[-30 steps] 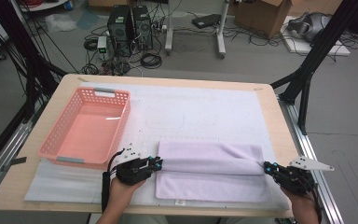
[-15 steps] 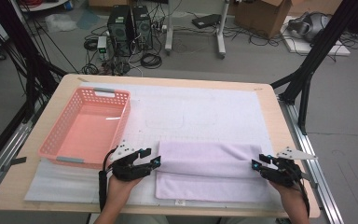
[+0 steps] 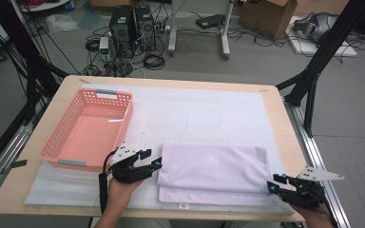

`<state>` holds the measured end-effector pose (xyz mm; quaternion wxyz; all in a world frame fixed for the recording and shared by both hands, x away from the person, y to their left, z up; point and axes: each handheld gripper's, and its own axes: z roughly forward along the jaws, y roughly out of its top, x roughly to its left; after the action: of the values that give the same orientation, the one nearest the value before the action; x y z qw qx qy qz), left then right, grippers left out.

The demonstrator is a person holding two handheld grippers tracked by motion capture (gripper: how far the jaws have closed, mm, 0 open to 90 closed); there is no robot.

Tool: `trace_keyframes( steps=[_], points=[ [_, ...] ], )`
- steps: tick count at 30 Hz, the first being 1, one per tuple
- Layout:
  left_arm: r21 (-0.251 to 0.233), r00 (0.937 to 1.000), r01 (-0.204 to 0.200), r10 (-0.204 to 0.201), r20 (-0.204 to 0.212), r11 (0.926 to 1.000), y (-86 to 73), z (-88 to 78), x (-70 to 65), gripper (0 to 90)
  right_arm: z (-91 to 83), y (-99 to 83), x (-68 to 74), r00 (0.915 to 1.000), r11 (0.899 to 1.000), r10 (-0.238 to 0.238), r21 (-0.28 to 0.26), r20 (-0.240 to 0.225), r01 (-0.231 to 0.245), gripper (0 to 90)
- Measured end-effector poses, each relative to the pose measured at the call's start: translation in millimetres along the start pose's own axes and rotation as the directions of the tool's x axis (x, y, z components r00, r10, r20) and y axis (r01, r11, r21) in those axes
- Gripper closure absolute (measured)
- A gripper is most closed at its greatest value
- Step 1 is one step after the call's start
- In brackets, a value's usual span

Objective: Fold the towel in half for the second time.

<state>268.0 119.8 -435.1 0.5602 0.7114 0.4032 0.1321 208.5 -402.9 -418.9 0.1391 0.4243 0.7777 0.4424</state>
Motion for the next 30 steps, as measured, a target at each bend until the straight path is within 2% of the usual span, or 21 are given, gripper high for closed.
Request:
trace_keyframes(
  steps=[2,4,5,6,7,8,11,14,15,16,17,18,19,20,22,23,24,25,26,27,30],
  points=[
    [0.006,0.9999,0.008,-0.008,-0.008,0.9999,-0.1,2.2,0.6,43.1,-2.4,4.0,-3.8,0.9991,0.996,0.031,-0.079,0.029,-0.028,54.3],
    [0.016,0.9999,0.011,-0.011,-0.008,0.9998,-0.5,4.0,0.9,43.1,5.5,9.0,-6.9,0.9957,0.996,0.041,-0.089,0.084,-0.033,57.2],
    [0.025,0.9998,0.014,-0.014,-0.012,0.9996,-1.1,6.1,1.3,42.6,12.7,11.8,-8.1,0.9946,0.997,0.033,-0.075,0.099,-0.026,59.8],
    [0.034,0.9997,0.020,-0.019,-0.015,0.9992,-1.7,8.2,1.3,42.6,12.7,11.8,-8.1,0.9946,0.997,0.033,-0.075,0.099,-0.026,59.8],
    [0.047,0.9996,0.025,-0.024,-0.014,0.9986,-3.1,11.8,1.0,42.3,29.9,17.1,-8.9,0.9919,0.999,-0.007,-0.036,0.127,0.011,63.5],
    [0.056,0.9997,0.021,-0.021,-0.016,0.9982,-3.4,12.8,0.8,42.3,39.5,20.7,-9.1,0.9909,0.999,-0.030,-0.017,0.131,0.033,65.5],
    [0.062,0.9996,0.025,-0.024,-0.016,0.9978,-4.0,14.2,1.4,42.2,66.8,32.7,-10.6,0.9845,0.996,-0.080,0.041,0.156,0.075,68.1],
    [0.062,0.9992,0.031,-0.029,-0.027,0.9976,-4.6,12.7,3.5,42.0,87.8,37.1,-17.3,0.9780,0.992,-0.087,0.104,0.190,0.069,67.6],
    [0.061,0.9990,0.038,-0.036,-0.028,0.9975,-5.0,12.2,4.5,41.9,90.3,35.8,-22.1,0.9757,0.993,-0.086,0.092,0.202,0.069,68.9],
    [0.065,0.9989,0.038,-0.036,-0.030,0.9972,-5.3,11.6,5.7,41.7,89.0,35.9,-25.2,0.9626,0.994,-0.081,0.087,0.259,0.060,69.3],
    [0.065,0.9987,0.041,-0.039,-0.033,0.9970,-5.7,11.5,6.5,41.6,86.4,35.5,-27.6,0.9435,0.995,-0.072,0.088,0.323,0.045,72.9],
    [0.065,0.9987,0.041,-0.039,-0.033,0.9970,-5.7,11.5,6.5,41.4,86.4,35.5,-27.6,0.9435,0.995,-0.072,0.088,0.323,0.045,72.9],
    [0.065,0.9983,0.049,-0.047,-0.035,0.9967,-6.2,11.9,6.9,41.1,81.2,31.3,-33.6,0.9427,0.999,0.001,0.050,0.334,-0.019,71.8],
    [0.069,0.9984,0.046,-0.043,-0.035,0.9966,-6.3,12.1,7.7,40.6,79.2,30.5,-34.1,0.9476,0.999,0.020,0.037,0.319,-0.034,68.5],
    [0.071,0.9980,0.053,-0.050,-0.040,0.9961,-6.1,14.7,7.8,39.6,72.9,31.1,-31.7,0.9520,1.000,0.013,0.013,0.306,-0.018,60.6],
    [0.090,0.9974,0.063,-0.060,-0.041,0.9939,-4.7,19.8,8.5,38.8,68.8,32.2,-31.4,0.9565,1.000,0.026,-0.001,0.291,-0.027,58.1],
    [0.090,0.9974,0.063,-0.060,-0.041,0.9939,-4.7,19.8,8.5,38.2,68.8,32.2,-31.4,0.9565,1.000,0.026,-0.001,0.291,-0.027,58.1],
    [0.112,0.9963,0.072,-0.067,-0.054,0.9911,-3.1,26.6,9.6,37.7,63.4,32.7,-33.8,0.9664,0.998,0.061,-0.019,0.250,-0.058,52.1],
    [0.112,0.9963,0.072,-0.067,-0.054,0.9911,-3.1,26.6,9.6,37.2,63.4,32.7,-33.8,0.9664,0.998,0.061,-0.019,0.250,-0.058,52.1],
    [0.122,0.9956,0.076,-0.068,-0.064,0.9896,-2.2,30.2,10.2,36.7,61.7,29.6,-35.7,0.9671,0.997,0.071,-0.002,0.244,-0.072,47.1],
    [0.181,0.9944,0.086,-0.073,-0.076,0.9797,3.1,45.7,13.1,35.4,62.6,24.7,-38.8,0.9699,0.994,0.094,0.026,0.225,-0.102,42.8]
  ],
)
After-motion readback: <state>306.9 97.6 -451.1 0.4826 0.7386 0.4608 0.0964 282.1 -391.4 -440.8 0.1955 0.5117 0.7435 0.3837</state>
